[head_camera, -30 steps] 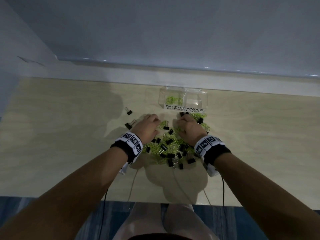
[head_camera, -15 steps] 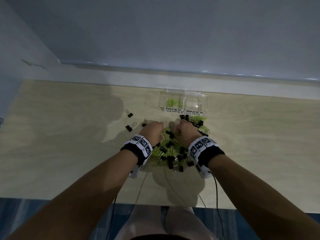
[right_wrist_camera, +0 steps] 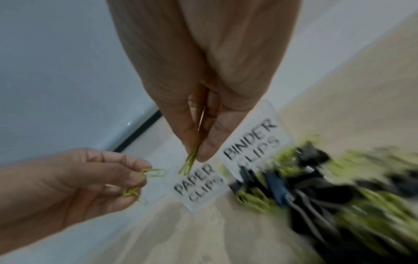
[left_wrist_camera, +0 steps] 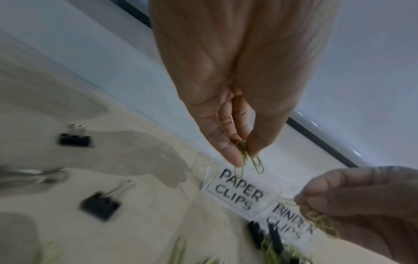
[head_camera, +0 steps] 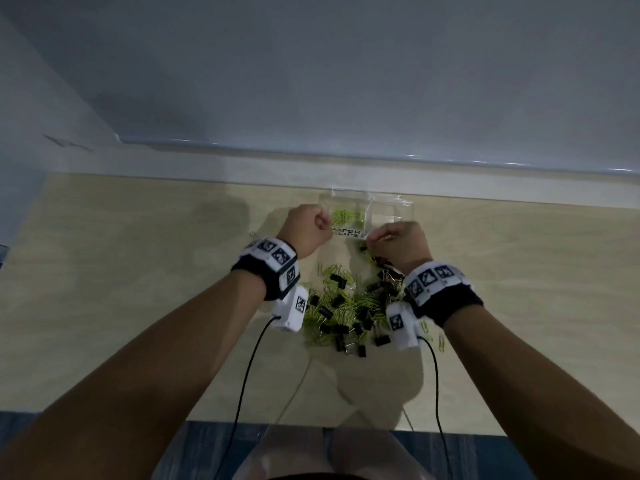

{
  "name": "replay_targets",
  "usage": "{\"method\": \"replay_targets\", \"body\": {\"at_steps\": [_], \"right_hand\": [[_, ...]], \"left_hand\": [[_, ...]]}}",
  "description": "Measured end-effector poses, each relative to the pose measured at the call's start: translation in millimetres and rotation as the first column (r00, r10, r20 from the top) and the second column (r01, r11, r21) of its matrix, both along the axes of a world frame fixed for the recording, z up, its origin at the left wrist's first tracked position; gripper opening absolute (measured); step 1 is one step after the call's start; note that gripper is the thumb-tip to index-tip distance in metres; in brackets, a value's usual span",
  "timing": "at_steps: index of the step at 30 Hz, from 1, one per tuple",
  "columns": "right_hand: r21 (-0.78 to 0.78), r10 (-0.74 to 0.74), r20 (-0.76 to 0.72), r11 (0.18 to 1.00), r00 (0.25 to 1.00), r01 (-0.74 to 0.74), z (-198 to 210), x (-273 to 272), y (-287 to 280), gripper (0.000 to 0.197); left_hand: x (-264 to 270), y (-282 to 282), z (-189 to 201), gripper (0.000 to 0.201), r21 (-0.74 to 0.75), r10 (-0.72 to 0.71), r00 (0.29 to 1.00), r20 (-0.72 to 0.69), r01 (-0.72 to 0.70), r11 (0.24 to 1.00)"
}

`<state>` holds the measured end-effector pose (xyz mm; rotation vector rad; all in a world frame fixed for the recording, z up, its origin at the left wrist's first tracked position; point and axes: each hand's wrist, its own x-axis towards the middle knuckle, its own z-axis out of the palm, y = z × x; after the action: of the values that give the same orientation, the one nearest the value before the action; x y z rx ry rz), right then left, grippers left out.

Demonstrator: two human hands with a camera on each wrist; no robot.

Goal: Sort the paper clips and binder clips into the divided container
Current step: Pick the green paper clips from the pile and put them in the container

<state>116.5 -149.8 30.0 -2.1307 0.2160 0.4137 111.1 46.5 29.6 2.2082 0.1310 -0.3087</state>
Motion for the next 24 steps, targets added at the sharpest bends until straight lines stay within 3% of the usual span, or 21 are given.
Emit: {"method": "replay_targets", "body": {"at_steps": [6,11,17,24], "right_hand": [[-0.112,0.043,0.203,0.993,0.978,-0.02,16,51,30,0.011],[-0.381,0.311,0.232,0.901,0.922,-0.208,6,31,36,0.021],[-0.359,0.542,-0.019,0.781,0.84,-0.511,-27,-43,29,0.014],[-0.483,0.575,0.028,0.724,0.818,-0.492,-45,-61,43,0.03]], "left_hand": [[46,-22,8,0.019,0.018,0.063,0.996,0.058,-0.064,0.998],[17,-8,1,0.016,0.196,-0.073,0.991,0.108,0.051,0.979],[-80,23,-29,0.019,0.287,-0.16,0.98,-0.117,0.188,0.939],[-96,15,-48,0.037,0.374,-0.212,0.969,-0.127,0.245,0.894]]}}
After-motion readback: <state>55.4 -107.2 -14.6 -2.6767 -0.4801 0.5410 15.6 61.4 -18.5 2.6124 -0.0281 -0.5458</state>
